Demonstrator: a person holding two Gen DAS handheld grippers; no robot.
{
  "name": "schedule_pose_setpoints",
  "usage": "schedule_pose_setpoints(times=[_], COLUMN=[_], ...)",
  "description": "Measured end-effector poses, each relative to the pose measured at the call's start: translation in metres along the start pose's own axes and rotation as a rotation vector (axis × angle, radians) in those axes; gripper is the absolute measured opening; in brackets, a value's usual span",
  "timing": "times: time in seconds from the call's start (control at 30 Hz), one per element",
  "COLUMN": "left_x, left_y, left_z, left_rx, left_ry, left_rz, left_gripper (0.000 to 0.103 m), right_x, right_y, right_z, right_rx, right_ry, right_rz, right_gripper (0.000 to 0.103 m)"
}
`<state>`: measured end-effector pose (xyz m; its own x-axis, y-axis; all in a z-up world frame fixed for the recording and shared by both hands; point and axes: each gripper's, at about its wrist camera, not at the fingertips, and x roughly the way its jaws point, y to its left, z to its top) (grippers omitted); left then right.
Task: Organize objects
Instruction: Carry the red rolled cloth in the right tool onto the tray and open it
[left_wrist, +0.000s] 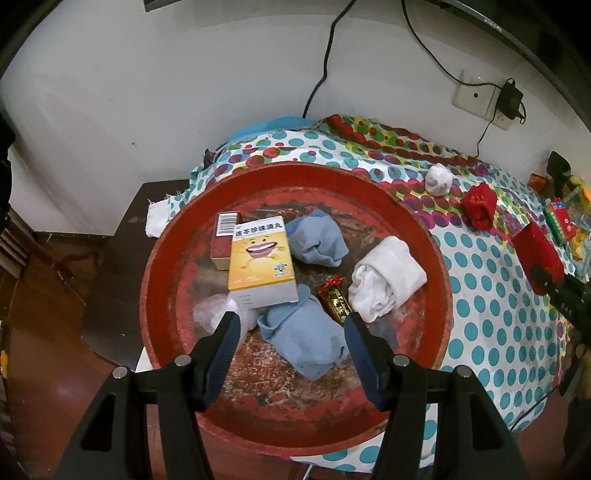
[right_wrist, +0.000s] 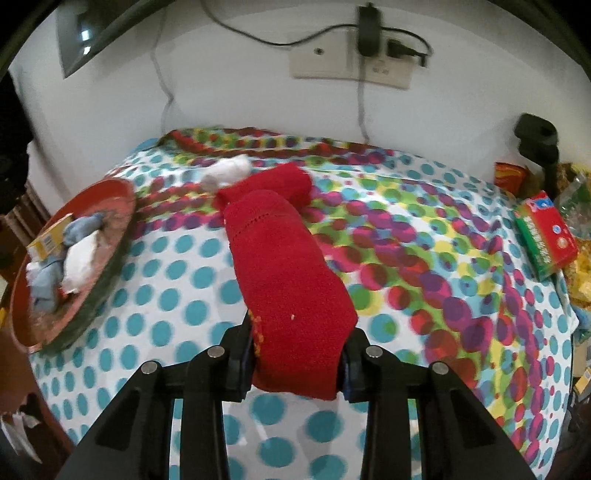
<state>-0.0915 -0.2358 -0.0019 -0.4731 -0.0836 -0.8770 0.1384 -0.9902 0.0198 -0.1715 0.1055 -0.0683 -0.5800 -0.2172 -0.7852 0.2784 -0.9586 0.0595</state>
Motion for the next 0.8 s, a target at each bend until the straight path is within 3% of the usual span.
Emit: schedule_pose_setpoints(times=[0.47,0.8], left_x=[-0.009,-0.009], left_y=[0.037,0.069], left_z=[-0.005,-0.01], left_rx=[-0.077,-0.153], left_ry=[-0.011,-0.006], left_rz=[0.01,0.027], left_gripper=[0.06,0.06], right_x=[-0.02,-0.021], right_y=[0.093,0.185], right_z=[0.019,0.033], right_rx=[-0.125,-0.253], right_ry=[-0.019,-0.007], right_rz=[0.132,0.251], right_gripper=[0.032,0.032])
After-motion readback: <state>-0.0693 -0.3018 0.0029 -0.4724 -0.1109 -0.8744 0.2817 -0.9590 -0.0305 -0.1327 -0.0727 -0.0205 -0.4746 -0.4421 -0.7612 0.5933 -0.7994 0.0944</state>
